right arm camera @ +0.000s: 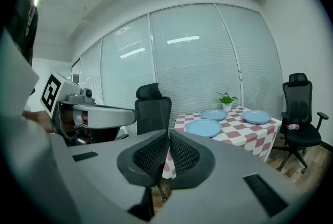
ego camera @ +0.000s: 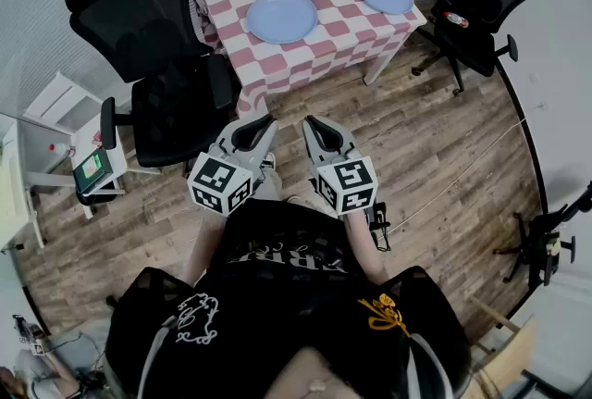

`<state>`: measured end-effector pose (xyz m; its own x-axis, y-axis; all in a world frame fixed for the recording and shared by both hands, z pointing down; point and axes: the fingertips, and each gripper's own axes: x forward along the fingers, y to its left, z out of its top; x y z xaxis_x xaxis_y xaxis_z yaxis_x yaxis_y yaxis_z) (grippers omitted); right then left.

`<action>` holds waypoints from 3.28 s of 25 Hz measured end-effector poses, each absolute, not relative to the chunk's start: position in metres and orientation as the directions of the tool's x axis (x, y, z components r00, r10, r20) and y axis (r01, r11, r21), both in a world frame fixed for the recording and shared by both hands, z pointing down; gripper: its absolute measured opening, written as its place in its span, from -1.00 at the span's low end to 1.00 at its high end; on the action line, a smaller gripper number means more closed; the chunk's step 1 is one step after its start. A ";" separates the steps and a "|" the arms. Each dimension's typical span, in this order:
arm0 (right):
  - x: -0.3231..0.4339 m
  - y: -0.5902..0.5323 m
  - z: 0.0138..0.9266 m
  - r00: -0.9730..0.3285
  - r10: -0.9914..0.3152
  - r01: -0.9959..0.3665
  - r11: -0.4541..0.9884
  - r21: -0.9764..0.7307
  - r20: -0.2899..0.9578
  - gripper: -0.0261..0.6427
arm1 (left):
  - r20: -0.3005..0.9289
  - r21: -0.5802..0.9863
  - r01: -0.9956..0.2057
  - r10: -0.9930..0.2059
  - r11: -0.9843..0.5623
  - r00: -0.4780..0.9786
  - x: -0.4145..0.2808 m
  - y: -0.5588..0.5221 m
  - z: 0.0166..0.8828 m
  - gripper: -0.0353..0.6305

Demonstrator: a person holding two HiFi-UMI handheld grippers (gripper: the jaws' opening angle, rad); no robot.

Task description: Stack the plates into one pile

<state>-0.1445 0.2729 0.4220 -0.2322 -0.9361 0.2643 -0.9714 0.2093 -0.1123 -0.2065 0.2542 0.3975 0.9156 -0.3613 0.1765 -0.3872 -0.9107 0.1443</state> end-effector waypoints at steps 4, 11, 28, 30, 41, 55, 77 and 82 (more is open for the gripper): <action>-0.140 0.275 0.423 -0.235 -0.935 -0.971 0.212 -0.114 0.264 -0.85 | 0.177 0.142 -0.388 -0.362 -0.911 0.915 -0.203 0.256 0.397 -0.76; -0.139 0.272 0.425 -0.251 -0.935 -0.965 0.221 -0.139 0.252 -0.84 | 0.193 0.145 -0.401 -0.372 -0.905 0.908 -0.207 0.256 0.399 -0.76; -0.116 0.165 0.448 -0.251 -0.913 -0.964 0.207 -0.165 0.320 -0.84 | 0.249 0.128 -0.393 -0.354 -0.911 0.901 -0.181 0.142 0.425 -0.76; -0.112 0.142 0.449 -0.248 -0.910 -0.965 0.201 -0.169 0.332 -0.84 | 0.255 0.126 -0.385 -0.345 -0.914 0.903 -0.177 0.118 0.426 -0.76; -0.093 0.034 0.456 -0.199 -0.900 -0.975 0.141 -0.173 0.388 -0.84 | 0.288 0.140 -0.322 -0.273 -0.936 0.918 -0.158 0.004 0.435 -0.76; -0.072 -0.040 0.465 -0.110 -0.887 -0.991 0.062 -0.122 0.449 -0.84 | 0.313 0.191 -0.317 -0.248 -0.929 0.917 -0.168 -0.080 0.461 -0.76; 0.067 -0.128 0.568 -0.232 -0.716 -0.971 0.133 -0.197 0.658 -0.82 | 0.562 0.263 -0.661 -0.446 -0.702 0.697 -0.158 -0.146 0.563 -0.63; 0.088 -0.139 0.608 -0.323 -0.605 -0.946 0.202 -0.252 0.727 -0.50 | 0.668 0.291 -0.731 -0.416 -0.617 0.617 -0.151 -0.143 0.608 -0.26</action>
<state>0.0879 -0.1389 0.6078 -0.3231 -0.6053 0.7275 -0.9464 0.2021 -0.2521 -0.1507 -0.1432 0.6080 0.6166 -0.4163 0.6683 -0.7314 -0.6169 0.2906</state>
